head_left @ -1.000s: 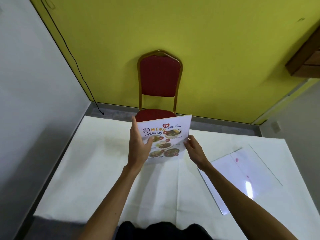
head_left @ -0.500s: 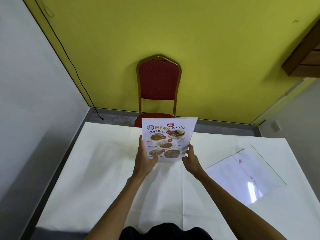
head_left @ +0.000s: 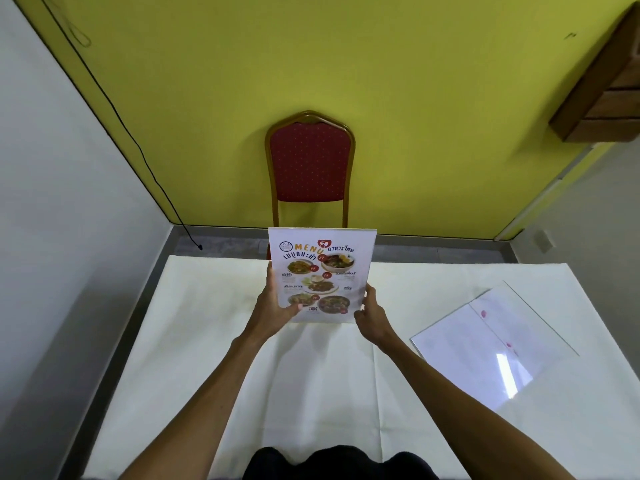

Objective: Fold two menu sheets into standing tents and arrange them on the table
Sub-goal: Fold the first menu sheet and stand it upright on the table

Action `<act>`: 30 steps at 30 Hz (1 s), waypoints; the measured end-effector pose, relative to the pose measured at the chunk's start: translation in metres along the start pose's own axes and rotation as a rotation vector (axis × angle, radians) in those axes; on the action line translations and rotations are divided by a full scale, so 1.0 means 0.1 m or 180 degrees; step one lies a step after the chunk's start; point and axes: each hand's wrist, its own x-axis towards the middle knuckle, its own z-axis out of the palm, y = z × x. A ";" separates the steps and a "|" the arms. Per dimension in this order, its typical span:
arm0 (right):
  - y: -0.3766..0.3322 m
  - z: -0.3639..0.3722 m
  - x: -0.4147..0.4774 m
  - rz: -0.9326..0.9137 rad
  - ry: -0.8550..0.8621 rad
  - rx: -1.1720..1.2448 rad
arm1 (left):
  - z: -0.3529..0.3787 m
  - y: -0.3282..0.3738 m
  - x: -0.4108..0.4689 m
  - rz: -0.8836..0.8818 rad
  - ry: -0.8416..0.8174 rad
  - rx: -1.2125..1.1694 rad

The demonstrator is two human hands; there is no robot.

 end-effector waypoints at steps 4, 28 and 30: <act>0.03 -0.01 -0.01 0.0003 -0.0035 -0.0142 | -0.01 -0.06 -0.02 -0.0024 0.0004 0.0066; 0.19 -0.48 0.23 0.0372 -0.0887 -0.2463 | -0.42 -0.07 0.05 -0.0592 -0.0906 0.1944; 0.25 -0.51 0.20 0.0442 -0.0911 -0.2656 | -0.41 -0.14 0.02 -0.0703 -0.1081 0.2389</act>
